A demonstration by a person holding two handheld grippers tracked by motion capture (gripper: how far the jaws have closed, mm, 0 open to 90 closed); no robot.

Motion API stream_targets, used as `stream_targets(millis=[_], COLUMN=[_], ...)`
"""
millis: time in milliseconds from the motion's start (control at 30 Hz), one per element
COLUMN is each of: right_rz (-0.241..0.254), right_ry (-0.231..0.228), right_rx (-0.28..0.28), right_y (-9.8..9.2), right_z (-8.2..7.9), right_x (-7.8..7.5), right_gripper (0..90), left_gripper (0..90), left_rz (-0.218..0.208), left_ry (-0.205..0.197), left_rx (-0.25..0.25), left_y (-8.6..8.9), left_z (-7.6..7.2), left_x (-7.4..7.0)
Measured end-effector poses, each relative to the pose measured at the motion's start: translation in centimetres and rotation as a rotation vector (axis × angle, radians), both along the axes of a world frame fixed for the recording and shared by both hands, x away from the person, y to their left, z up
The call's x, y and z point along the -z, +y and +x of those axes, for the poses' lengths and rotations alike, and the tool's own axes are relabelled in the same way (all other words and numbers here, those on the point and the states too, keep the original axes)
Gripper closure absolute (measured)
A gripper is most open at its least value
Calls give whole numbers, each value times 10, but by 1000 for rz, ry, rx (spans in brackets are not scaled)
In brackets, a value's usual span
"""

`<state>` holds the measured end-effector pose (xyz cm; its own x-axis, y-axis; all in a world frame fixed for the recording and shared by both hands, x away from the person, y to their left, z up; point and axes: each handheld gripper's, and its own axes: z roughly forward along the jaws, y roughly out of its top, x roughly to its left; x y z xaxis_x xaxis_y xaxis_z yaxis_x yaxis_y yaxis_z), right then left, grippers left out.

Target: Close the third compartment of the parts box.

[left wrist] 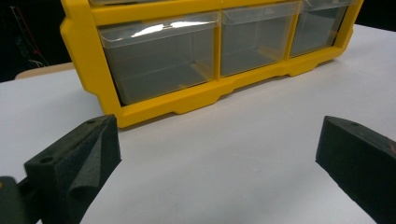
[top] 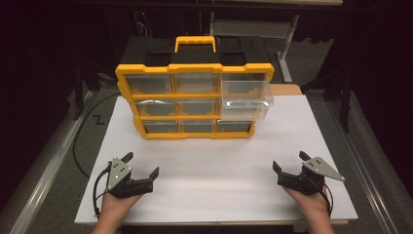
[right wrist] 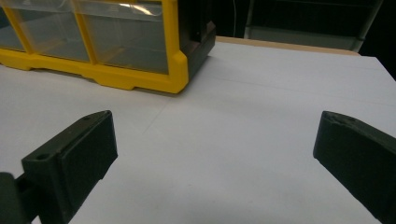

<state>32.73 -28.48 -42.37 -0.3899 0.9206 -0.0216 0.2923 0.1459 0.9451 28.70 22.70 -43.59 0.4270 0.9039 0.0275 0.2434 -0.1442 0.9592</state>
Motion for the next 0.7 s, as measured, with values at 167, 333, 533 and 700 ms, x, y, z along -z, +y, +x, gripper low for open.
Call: stream_targets(millis=[167,333,533,700], right_rz=[-10,-19,-36,-51], right_ry=[5,6,0,-1], right_rx=[12,3,0,-12], right_y=[-3,-3,0,3], right_z=[3,5,5,4], right_x=[3,3,3,4], right_gripper=[8,8,8,8], left_gripper=[6,7,7,6], left_rz=[10,-19,-16,-10], left_ry=[9,13,14,16], left_rx=[-5,-5,3,10], left_y=[0,0,-1,-2], left_z=[2,2,2,2], left_x=[1,1,1,2])
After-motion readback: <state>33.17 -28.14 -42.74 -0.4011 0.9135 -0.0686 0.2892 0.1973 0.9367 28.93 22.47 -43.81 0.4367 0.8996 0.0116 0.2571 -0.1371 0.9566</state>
